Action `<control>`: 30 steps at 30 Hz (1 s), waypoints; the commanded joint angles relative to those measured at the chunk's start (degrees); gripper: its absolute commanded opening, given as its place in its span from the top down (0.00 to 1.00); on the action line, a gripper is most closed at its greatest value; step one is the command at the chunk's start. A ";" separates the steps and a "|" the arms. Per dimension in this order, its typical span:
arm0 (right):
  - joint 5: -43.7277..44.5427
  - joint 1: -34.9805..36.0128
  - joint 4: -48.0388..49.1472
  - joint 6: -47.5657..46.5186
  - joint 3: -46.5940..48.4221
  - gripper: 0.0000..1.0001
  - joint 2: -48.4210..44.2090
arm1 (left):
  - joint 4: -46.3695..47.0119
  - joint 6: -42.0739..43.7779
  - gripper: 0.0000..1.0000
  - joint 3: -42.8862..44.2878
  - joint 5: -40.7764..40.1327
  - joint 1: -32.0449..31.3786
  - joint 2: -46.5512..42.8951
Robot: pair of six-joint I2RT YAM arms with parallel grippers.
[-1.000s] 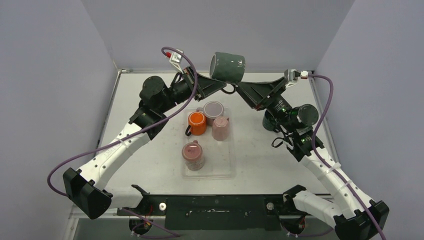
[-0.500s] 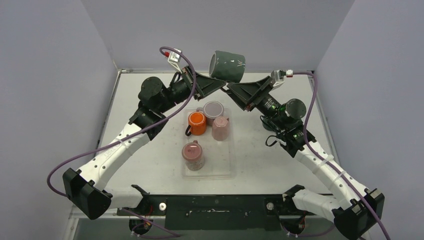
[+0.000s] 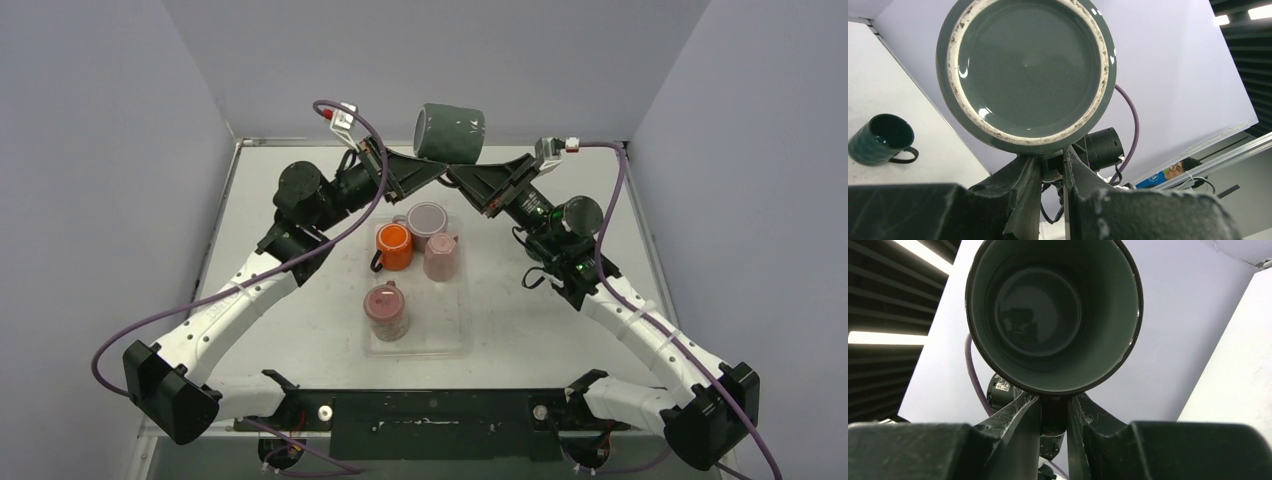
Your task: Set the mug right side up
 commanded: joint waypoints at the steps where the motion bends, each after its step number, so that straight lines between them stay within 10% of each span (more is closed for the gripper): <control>1: 4.44 0.54 5.21 -5.42 2.00 0.95 -1.06 | 6.04 0.95 1.00 0.73 1.24 -0.62 -2.43; 7: 10.56 0.65 1.80 -17.71 2.41 0.95 -5.27 | -0.29 3.76 0.50 0.66 -2.08 -0.53 -2.76; 11: 17.22 0.57 -2.20 -23.78 2.50 0.95 -7.99 | -2.85 6.02 0.35 0.03 -3.95 -0.31 -3.00; 22: 33.47 0.47 -18.34 -40.14 6.20 0.95 -8.82 | -14.36 11.31 0.03 -1.33 -12.73 0.83 -4.27; 30: 40.47 0.41 -25.59 -51.63 7.42 0.95 -3.82 | -31.18 14.45 0.04 0.29 -20.77 3.07 -4.96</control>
